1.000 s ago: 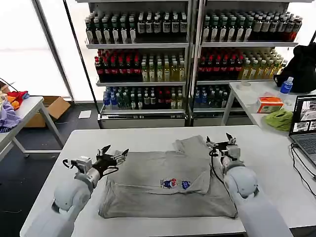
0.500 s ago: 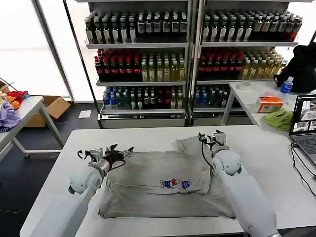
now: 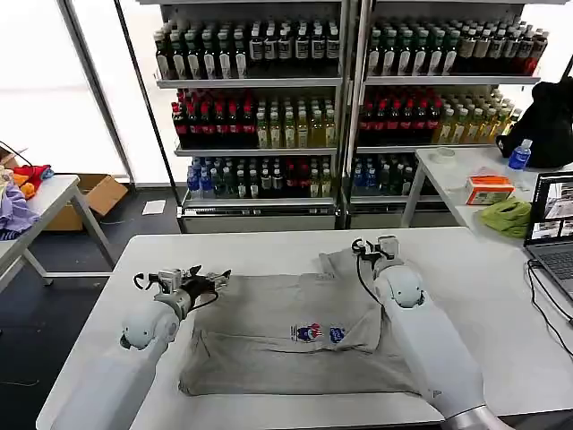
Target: Fold and organize the clothes.
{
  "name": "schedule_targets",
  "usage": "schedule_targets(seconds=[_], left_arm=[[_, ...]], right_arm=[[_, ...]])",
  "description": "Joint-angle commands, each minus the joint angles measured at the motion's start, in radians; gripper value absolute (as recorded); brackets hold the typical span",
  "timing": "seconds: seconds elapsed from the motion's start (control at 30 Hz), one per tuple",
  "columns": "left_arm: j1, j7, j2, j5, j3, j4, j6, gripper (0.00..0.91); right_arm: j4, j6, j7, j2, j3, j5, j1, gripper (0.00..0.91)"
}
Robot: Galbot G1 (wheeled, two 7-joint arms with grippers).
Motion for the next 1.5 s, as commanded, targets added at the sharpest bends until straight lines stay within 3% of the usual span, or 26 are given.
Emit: schedule_targets(seconds=[0.03,0.6,0.63,0.67,0.7,0.73,0.77,0.8,0.83,0.87,0.9,1.5], left_arm=[[-0.006,0.001,0.001,0.019,-0.003,0.035,0.001,0.907],[0.014,0.001,-0.008,0.035,0.003,0.054,0.005,0.907],[0.017,0.000,-0.007,0.035,0.006,0.054,0.006,0.877],[0.019,0.001,-0.007,0.036,0.008,0.054,0.006,0.595],[0.023,0.000,-0.008,0.040,0.011,0.054,0.007,0.413],[0.027,0.000,-0.009,0.043,0.015,0.054,0.008,0.050],[0.029,0.000,-0.010,0.045,0.016,0.053,0.008,0.000],[0.033,-0.003,-0.014,0.045,0.016,0.051,0.009,0.000],[0.036,-0.004,-0.016,0.045,0.017,0.049,0.010,0.000],[0.039,-0.004,-0.016,0.045,0.018,0.047,0.012,0.000],[0.040,-0.005,-0.015,0.045,0.018,0.042,0.015,0.000],[0.035,-0.009,-0.010,0.044,0.026,0.025,0.017,0.000]], right_arm=[[-0.026,-0.002,0.000,0.016,0.000,0.002,0.017,0.907],[-0.069,0.001,-0.002,0.043,0.001,-0.008,-0.007,0.907],[-0.071,0.000,-0.001,0.044,0.000,-0.009,-0.008,0.907],[-0.073,0.000,0.000,0.045,-0.001,-0.011,-0.009,0.907],[-0.075,0.000,-0.001,0.047,0.000,-0.013,-0.011,0.907],[-0.076,-0.001,-0.002,0.048,-0.001,-0.013,-0.012,0.786],[-0.076,0.000,-0.003,0.049,-0.001,-0.014,-0.015,0.574],[-0.074,0.000,-0.003,0.049,-0.002,-0.016,-0.019,0.464],[-0.071,0.000,-0.003,0.049,-0.003,-0.016,-0.024,0.222],[-0.067,-0.001,-0.002,0.050,-0.002,-0.015,-0.028,0.071],[-0.063,-0.001,-0.001,0.050,0.000,-0.015,-0.031,0.020],[-0.013,-0.018,0.016,0.058,0.035,0.004,-0.075,0.000]])
